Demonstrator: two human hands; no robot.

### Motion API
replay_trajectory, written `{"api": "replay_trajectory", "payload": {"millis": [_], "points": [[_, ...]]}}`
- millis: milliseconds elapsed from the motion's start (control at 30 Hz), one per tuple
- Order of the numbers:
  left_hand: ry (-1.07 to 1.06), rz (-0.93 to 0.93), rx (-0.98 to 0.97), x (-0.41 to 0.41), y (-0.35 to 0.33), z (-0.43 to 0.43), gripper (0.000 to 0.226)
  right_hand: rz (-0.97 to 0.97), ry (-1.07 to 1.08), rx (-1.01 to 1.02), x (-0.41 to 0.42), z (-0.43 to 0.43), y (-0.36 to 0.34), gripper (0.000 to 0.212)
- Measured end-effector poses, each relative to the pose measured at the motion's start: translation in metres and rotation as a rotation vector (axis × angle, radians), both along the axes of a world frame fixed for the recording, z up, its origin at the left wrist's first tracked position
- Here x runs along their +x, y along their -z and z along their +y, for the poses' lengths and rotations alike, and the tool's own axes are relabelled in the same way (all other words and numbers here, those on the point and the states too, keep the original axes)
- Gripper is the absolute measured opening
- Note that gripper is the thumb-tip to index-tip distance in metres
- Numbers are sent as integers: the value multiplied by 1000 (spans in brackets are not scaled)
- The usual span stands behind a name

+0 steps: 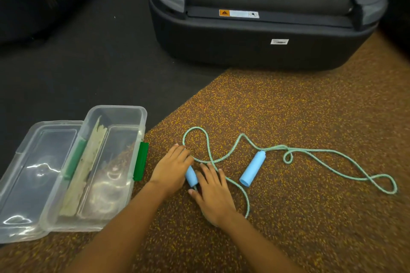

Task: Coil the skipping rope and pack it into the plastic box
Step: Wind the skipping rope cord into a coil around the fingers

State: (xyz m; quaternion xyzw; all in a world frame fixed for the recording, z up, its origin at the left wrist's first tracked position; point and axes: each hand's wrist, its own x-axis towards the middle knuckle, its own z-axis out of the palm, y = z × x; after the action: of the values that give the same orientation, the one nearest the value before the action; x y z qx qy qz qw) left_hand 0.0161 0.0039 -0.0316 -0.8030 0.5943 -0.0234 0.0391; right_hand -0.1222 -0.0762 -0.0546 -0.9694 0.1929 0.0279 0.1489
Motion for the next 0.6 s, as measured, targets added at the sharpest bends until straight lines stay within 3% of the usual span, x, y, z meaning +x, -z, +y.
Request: {"api": "replay_trajectory", "payload": {"millis": [167, 333, 600], "points": [[-113, 172, -45, 7, -4, 5, 33, -154, 76, 108, 3, -2, 1, 32], [-261, 232, -30, 9, -24, 1, 30, -124, 323, 586, 15, -23, -19, 16], [-400, 372, 1, 7, -44, -4, 32, -177, 296, 722, 20, -62, -64, 14]]}}
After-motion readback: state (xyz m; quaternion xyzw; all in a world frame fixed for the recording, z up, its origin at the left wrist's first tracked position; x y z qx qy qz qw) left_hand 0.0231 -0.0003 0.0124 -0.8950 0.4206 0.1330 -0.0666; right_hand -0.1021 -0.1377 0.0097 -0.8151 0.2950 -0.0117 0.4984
